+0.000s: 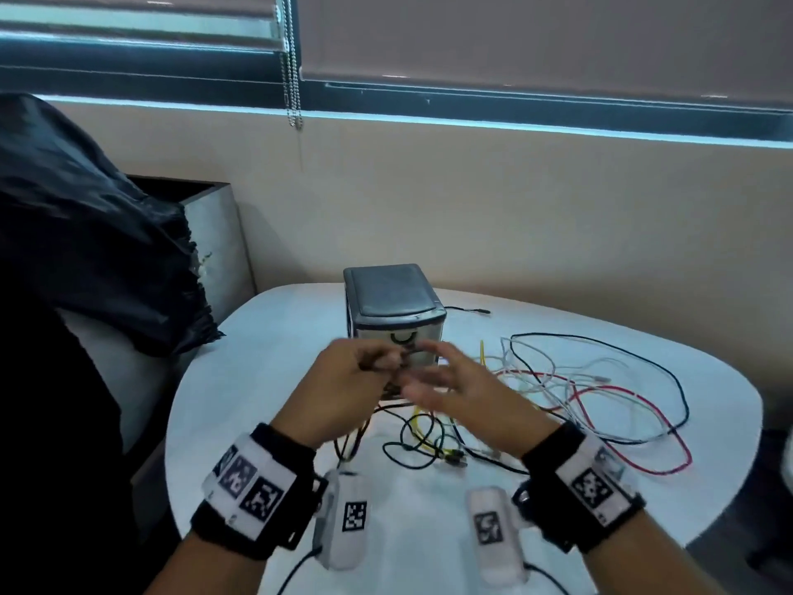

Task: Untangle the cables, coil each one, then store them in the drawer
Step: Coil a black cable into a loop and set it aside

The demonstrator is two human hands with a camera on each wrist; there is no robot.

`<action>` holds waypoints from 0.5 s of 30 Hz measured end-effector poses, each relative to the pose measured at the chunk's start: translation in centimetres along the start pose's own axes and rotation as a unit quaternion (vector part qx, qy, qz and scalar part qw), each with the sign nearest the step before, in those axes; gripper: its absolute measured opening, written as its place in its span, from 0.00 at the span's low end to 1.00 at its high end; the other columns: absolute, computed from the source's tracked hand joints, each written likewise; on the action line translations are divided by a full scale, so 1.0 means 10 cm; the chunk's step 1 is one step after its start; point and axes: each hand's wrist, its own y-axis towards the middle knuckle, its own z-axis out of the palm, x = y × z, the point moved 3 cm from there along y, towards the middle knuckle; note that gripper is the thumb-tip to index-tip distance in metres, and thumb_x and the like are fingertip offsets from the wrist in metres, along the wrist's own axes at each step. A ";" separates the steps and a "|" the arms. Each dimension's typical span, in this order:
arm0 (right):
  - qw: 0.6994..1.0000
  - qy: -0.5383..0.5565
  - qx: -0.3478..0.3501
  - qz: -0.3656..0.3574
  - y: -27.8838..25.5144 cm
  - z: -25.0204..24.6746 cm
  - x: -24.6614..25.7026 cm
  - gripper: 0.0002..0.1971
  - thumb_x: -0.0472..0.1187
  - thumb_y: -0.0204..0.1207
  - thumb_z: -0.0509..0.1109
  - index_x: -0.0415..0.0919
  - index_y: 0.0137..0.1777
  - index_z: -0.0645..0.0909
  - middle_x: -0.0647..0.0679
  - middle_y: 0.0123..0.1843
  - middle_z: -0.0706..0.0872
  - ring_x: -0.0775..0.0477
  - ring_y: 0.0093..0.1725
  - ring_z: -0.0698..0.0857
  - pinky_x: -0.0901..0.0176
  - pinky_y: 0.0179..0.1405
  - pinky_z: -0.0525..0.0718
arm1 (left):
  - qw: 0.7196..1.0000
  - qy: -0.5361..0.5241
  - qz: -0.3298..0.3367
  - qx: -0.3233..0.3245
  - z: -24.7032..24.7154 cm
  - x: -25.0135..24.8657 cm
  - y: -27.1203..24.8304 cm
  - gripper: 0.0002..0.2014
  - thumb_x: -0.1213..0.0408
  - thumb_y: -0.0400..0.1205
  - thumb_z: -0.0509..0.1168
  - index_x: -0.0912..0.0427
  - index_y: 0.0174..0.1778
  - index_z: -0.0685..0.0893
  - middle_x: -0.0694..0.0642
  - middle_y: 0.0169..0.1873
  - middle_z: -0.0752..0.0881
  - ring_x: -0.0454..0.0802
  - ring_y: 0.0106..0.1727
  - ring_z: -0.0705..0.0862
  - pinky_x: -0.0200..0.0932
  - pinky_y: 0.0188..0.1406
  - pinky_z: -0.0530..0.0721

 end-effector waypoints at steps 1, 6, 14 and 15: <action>0.999 -0.009 0.031 -0.002 0.02 0.13 -0.05 0.41 0.61 0.60 0.79 0.63 0.73 0.66 0.67 0.57 0.86 0.75 0.60 0.81 0.78 0.54 0.76 | 1.000 -0.007 0.005 -0.014 -0.04 -0.10 0.04 0.10 0.71 0.86 0.65 0.61 0.44 0.91 0.49 0.34 0.91 0.36 0.33 0.87 0.29 0.40 0.82; 0.995 -0.057 -0.081 -0.020 0.22 0.23 -0.44 0.10 0.40 0.80 0.72 0.41 0.37 0.82 0.52 0.24 0.79 0.55 0.24 0.80 0.58 0.31 0.77 | 0.999 0.000 0.001 -0.053 -0.43 -0.57 0.24 0.19 0.58 0.91 0.57 0.64 0.42 0.86 0.56 0.27 0.85 0.43 0.20 0.74 0.32 0.20 0.71; 0.982 0.040 -0.163 -0.082 0.23 -0.01 0.01 0.20 0.34 0.74 0.77 0.49 0.64 0.81 0.54 0.55 0.87 0.58 0.56 0.85 0.73 0.46 0.82 | 0.974 0.211 -0.033 0.076 -0.95 -1.51 0.44 0.23 0.42 0.90 0.47 0.41 0.75 0.77 0.41 0.57 0.91 0.49 0.49 0.93 0.55 0.57 0.87; 0.979 0.104 -0.144 -0.099 0.26 -0.04 0.21 0.31 0.34 0.72 0.79 0.51 0.73 0.74 0.54 0.63 0.84 0.58 0.63 0.82 0.72 0.51 0.82 | 0.968 0.233 -0.030 0.089 -0.89 -1.59 0.46 0.24 0.40 0.89 0.45 0.39 0.77 0.75 0.42 0.56 0.90 0.49 0.47 0.93 0.54 0.56 0.87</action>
